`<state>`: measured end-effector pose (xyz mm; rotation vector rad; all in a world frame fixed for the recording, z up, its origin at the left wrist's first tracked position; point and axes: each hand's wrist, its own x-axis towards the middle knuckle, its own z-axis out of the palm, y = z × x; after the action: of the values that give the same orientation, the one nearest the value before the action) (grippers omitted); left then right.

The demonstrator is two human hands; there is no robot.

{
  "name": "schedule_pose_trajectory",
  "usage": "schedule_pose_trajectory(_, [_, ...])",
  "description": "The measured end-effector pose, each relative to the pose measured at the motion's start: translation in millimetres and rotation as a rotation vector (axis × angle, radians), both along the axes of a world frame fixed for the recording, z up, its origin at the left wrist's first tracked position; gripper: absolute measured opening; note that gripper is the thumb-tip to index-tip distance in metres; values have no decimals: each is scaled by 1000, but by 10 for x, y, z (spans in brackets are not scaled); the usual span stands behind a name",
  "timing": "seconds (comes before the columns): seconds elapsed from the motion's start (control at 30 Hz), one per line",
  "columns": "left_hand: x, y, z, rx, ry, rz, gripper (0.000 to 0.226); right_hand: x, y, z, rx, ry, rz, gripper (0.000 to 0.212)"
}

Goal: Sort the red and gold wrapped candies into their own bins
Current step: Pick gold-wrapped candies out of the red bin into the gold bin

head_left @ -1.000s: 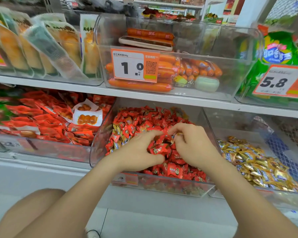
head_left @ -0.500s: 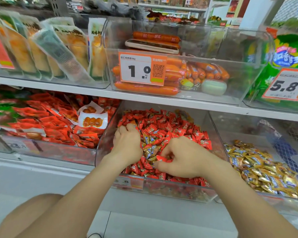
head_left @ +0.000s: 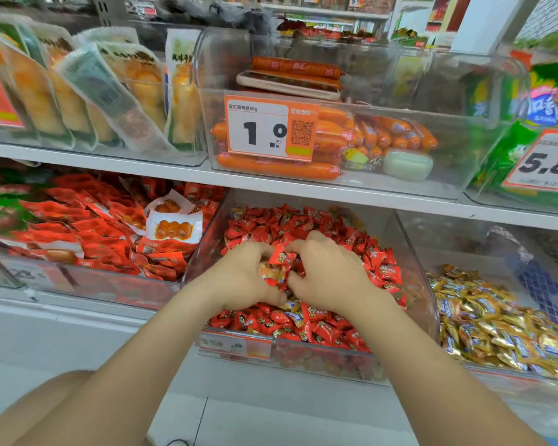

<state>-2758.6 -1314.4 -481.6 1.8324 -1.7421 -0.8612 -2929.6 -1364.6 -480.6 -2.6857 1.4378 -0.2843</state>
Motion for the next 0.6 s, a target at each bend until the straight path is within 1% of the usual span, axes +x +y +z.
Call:
schedule_pose_trajectory(0.07, [50, 65, 3, -20, -8, -65, 58, -23, 2, 14, -12, 55, 17, 40])
schedule_pose_trajectory(0.13, [98, 130, 9, -47, -17, -121, 61, -66, 7, 43, 2, 40, 9, 27])
schedule_pose_trajectory(0.17, [115, 155, 10, -70, -34, -142, 61, -100, 10, 65, 32, 22, -2, 23])
schedule_pose_trajectory(0.27, [132, 206, 10, -165, -150, -155, 50, -254, 13, 117, 124, -39, -15, 15])
schedule_pose_trajectory(0.33, [111, 240, 10, -215, -211, -140, 42, -380, 42, 140, 114, -21, -41, 12])
schedule_pose_trajectory(0.47, [89, 266, 12, -235, -176, -139, 31, -557, 117, 201, 49, -17, -105, 8])
schedule_pose_trajectory(0.6, [104, 242, 23, -230, -84, -145, 32, -595, 132, 219, 48, -37, -115, 5])
